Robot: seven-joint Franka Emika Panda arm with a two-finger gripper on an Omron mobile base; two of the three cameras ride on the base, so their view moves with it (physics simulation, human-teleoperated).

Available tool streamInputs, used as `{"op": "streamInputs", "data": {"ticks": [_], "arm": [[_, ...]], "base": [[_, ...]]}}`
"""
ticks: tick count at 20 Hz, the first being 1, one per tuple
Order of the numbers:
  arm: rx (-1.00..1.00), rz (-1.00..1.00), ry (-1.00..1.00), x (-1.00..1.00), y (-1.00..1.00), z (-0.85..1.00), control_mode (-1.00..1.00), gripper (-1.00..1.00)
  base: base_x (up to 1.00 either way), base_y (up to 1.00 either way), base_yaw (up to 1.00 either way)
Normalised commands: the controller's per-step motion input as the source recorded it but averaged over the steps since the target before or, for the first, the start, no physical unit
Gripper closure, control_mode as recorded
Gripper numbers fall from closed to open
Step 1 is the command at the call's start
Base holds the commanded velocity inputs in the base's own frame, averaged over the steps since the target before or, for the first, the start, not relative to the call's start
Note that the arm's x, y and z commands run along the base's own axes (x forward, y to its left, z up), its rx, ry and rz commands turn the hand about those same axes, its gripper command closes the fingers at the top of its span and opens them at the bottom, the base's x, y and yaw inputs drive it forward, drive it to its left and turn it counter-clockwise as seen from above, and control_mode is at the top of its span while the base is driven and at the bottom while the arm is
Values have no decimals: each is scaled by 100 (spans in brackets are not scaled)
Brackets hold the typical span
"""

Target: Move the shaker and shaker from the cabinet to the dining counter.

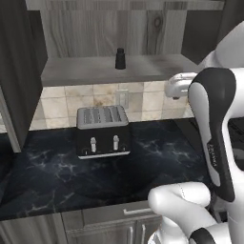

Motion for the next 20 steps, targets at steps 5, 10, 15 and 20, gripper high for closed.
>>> {"op": "streamInputs", "data": {"ticks": [5, 10, 15, 20], "arm": [[3, 1, -18, 3, 37, 34, -100, -100], [0, 0, -14, 38, 50, 7, -100, -100], [0, 0, -10, 59, 28, 0, -100, -100], [0, -1, -2, 74, 17, 8, -100, -100]], "base": [[0, 0, 0], [0, 0, 0], [0, 0, 0], [0, 0, 0]]}}
